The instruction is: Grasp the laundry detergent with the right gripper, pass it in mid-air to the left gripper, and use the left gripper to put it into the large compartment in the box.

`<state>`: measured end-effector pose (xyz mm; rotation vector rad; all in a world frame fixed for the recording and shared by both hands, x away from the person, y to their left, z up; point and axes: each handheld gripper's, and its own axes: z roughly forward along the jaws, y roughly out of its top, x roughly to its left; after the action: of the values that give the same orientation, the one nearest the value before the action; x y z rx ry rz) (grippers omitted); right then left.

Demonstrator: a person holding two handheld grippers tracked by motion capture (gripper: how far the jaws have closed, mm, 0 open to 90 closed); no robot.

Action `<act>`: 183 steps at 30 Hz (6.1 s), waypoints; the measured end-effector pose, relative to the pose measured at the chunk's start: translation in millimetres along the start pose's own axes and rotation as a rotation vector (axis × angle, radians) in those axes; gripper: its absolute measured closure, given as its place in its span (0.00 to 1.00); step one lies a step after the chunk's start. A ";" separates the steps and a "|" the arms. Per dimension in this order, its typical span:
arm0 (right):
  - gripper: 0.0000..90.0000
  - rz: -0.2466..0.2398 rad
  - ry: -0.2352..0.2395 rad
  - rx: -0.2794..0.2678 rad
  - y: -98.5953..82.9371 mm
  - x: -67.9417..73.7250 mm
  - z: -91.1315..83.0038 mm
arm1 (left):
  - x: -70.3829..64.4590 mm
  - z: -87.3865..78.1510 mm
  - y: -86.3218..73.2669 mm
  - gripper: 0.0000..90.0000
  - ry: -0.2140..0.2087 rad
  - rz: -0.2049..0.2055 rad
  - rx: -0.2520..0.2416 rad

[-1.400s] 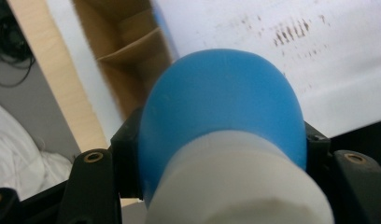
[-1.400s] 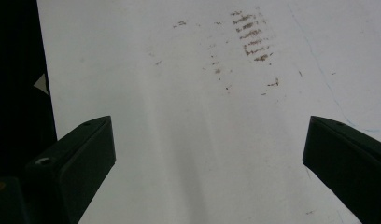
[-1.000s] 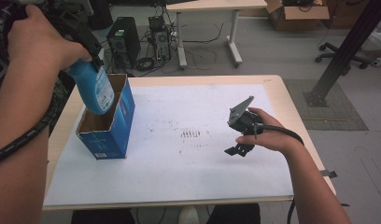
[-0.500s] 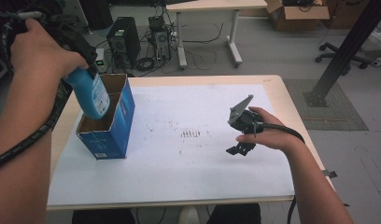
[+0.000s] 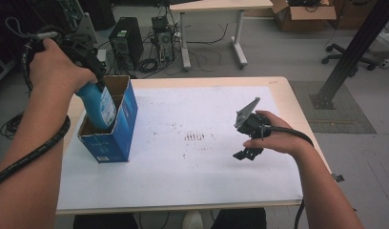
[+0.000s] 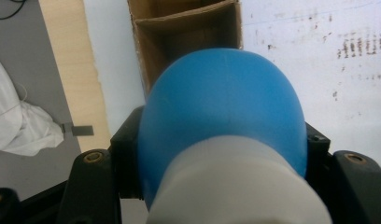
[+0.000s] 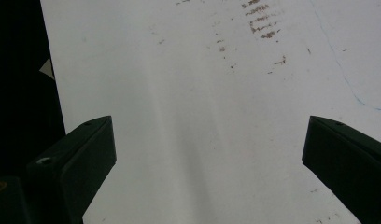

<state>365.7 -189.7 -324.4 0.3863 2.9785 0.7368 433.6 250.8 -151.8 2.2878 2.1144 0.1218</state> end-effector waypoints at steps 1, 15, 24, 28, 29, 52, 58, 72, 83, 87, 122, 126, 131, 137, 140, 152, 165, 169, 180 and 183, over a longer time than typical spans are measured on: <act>0.03 0.002 -0.001 0.001 -0.2 0.2 0.0 | 0.2 2.2 0.2 0.42 0.002 0.000 0.002; 0.03 -0.001 0.009 0.001 0.6 1.1 2.9 | 5.6 35.6 -0.3 0.42 0.017 -0.010 -0.005; 0.03 0.000 0.012 -0.005 0.7 2.0 3.7 | 4.1 65.7 -1.8 0.42 0.009 -0.003 0.011; 0.03 0.003 0.014 -0.007 -0.1 2.5 4.5 | 3.9 76.6 -3.0 0.42 0.008 -0.003 0.017; 0.03 0.002 0.015 -0.007 -0.5 2.7 5.1 | 4.1 78.8 -3.3 0.42 0.010 0.000 0.020; 0.03 -0.002 0.027 -0.021 -2.6 3.8 11.5 | 5.8 122.4 -4.6 0.42 0.013 0.020 0.043; 0.03 0.001 0.032 -0.021 -4.6 3.5 12.5 | 8.5 128.5 -5.3 0.42 0.019 0.018 0.051; 0.03 0.015 0.035 -0.042 -6.6 3.2 13.9 | 8.1 135.8 -6.4 0.42 0.019 0.013 0.053; 0.03 0.035 0.032 -0.038 -12.8 2.7 11.7 | 7.4 136.7 -5.8 0.41 0.026 0.013 0.043; 0.03 0.037 0.033 -0.046 -15.0 2.4 11.2 | 7.7 137.0 -6.0 0.41 0.027 0.017 0.039; 0.03 0.041 0.027 -0.065 -20.4 3.3 7.7 | 6.5 115.5 -9.2 0.30 0.027 0.005 0.028; 0.03 0.045 0.021 -0.065 -22.4 2.8 4.4 | 8.0 110.7 -10.1 0.28 0.025 0.005 0.022; 0.03 0.043 0.019 -0.067 -22.2 3.5 2.9 | 6.2 105.2 -11.1 0.25 0.027 0.011 0.015; 0.03 0.040 0.020 -0.071 -20.9 4.9 2.8 | 5.2 98.7 -12.9 0.23 0.026 0.007 0.008; 0.03 0.039 0.019 -0.072 -20.7 5.0 2.1 | 6.0 96.0 -14.0 0.22 0.027 0.006 0.005; 0.03 0.034 0.017 -0.075 -19.0 6.1 -0.4 | 9.5 85.6 -18.2 0.17 0.031 0.012 -0.007; 0.03 0.029 0.015 -0.074 -13.8 8.5 -3.9 | 8.9 70.8 -24.3 0.12 0.041 0.045 -0.032; 0.03 0.023 0.012 -0.077 -12.7 9.1 -4.6 | 7.4 66.3 -25.1 0.06 0.056 0.075 -0.040; 0.03 0.023 0.013 -0.076 -11.5 9.9 -5.4 | -3.7 53.8 -26.2 0.01 0.073 0.144 -0.075; 0.03 0.022 0.015 -0.073 -11.9 9.6 -5.4 | -10.0 49.8 -25.9 0.00 0.050 0.202 -0.115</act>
<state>353.0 -199.9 -325.0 0.4117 2.9552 0.8514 410.8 244.6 -203.7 2.4475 1.8385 0.2990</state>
